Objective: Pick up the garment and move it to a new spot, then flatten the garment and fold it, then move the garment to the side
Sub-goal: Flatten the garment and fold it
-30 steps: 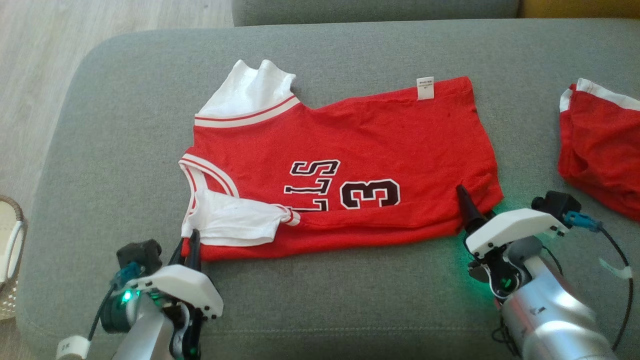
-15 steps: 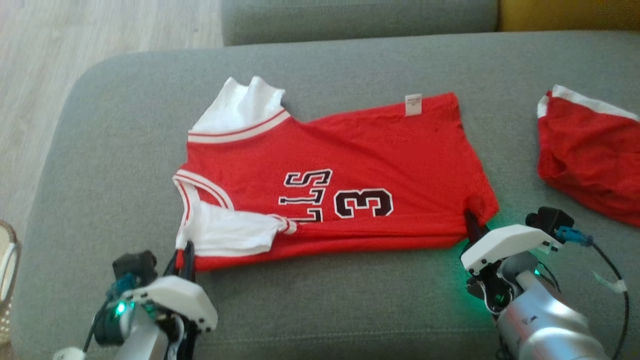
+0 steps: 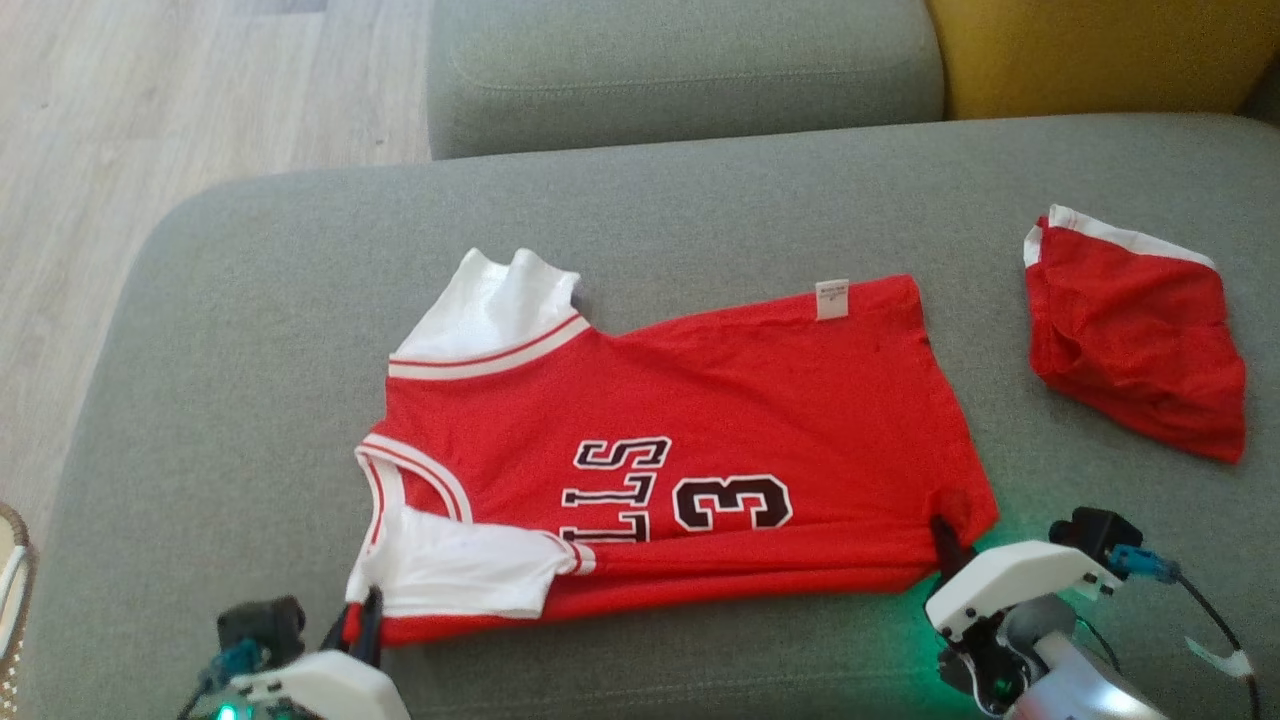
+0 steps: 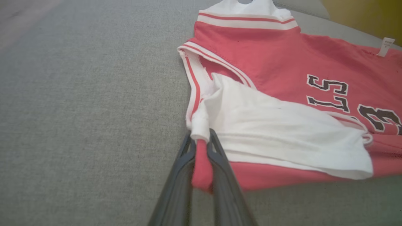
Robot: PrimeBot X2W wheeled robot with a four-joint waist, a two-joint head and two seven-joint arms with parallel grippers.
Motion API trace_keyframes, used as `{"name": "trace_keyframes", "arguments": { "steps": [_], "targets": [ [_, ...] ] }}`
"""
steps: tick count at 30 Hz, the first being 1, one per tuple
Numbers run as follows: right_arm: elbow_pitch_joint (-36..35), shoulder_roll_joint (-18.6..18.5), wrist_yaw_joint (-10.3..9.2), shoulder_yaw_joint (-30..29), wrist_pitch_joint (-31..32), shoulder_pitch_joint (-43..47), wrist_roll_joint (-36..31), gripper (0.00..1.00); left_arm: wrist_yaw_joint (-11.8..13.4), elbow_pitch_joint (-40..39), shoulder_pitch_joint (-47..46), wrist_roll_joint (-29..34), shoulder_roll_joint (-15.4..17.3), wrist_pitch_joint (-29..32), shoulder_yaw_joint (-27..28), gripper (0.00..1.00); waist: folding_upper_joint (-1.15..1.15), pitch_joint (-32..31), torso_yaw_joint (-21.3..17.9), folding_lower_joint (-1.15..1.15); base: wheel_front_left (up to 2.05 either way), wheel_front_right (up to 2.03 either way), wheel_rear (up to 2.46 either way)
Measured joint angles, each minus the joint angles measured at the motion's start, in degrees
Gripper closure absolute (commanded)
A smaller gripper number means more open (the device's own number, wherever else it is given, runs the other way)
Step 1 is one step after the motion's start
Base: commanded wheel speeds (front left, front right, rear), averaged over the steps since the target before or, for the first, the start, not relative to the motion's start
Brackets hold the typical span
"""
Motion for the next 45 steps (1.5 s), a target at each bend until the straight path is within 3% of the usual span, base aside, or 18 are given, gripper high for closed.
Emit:
{"name": "trace_keyframes", "arguments": {
  "steps": [7,8,9,10,11,17,22,28,35,41,45],
  "targets": [
    [-1.2,0.0,0.00,0.8,0.2,1.5,0.0,1.00,1.4,-3.9,3.4,0.2,1.0,2.4,-1.3,1.00,0.00,-0.7,-0.2,0.00,0.00,0.00,0.00],
    [-1.3,0.0,0.00,0.8,0.3,1.8,0.2,0.88,1.5,-4.0,3.5,0.2,1.0,2.4,-1.4,1.00,0.00,-0.8,-0.2,0.00,0.00,0.00,0.00],
    [-1.7,0.0,0.00,0.9,0.5,2.0,0.4,0.14,1.5,-4.2,3.5,0.2,1.0,2.4,-1.4,0.72,0.00,-0.9,-0.3,0.00,0.00,0.00,0.00],
    [-2.1,-0.1,0.00,1.0,0.8,2.3,0.7,0.00,1.9,-4.4,3.5,0.2,1.0,2.4,-1.5,0.40,0.00,-0.9,-0.3,0.00,0.00,0.00,0.00],
    [-2.5,-0.1,0.00,1.0,0.8,2.6,1.0,0.00,2.5,-4.4,3.5,0.5,1.1,2.4,-1.5,0.00,0.00,-1.0,-0.3,0.00,0.00,0.00,0.00],
    [-3.4,-0.2,0.07,0.8,0.1,2.8,-0.8,0.00,3.7,-4.4,3.4,0.8,1.3,1.3,-1.2,0.00,0.00,-1.1,-0.3,0.00,0.00,0.00,0.00],
    [-7.7,-2.5,-0.02,-0.4,-0.9,2.8,-6.2,0.00,4.7,-6.8,3.1,0.8,1.3,-3.8,1.0,0.00,0.00,-1.0,-0.3,0.00,0.00,0.00,0.00],
    [-28.6,-5.9,-0.02,-8.7,-1.0,4.5,-21.0,0.00,5.4,-14.1,1.3,3.5,1.2,-6.8,3.5,0.00,0.00,-0.8,-0.1,0.00,0.00,0.00,0.00],
    [-49.7,-0.6,-0.02,-13.6,-0.9,19.9,-39.2,0.00,4.2,-20.7,1.1,7.6,-0.6,-6.9,7.1,0.00,0.00,0.5,-0.2,0.00,0.00,0.00,0.00],
    [-59.1,0.0,-0.02,-14.2,2.8,21.9,-42.2,0.00,2.3,-19.3,0.3,10.5,-0.1,-6.9,7.5,0.00,0.00,2.8,-0.8,0.00,0.00,0.00,0.00],
    [-63.5,0.0,-0.02,-12.7,4.4,21.1,-40.9,0.00,0.2,-15.7,-4.9,11.9,2.6,-5.3,6.4,0.00,0.00,5.7,-1.7,0.01,0.00,0.00,0.00]
  ]
}}
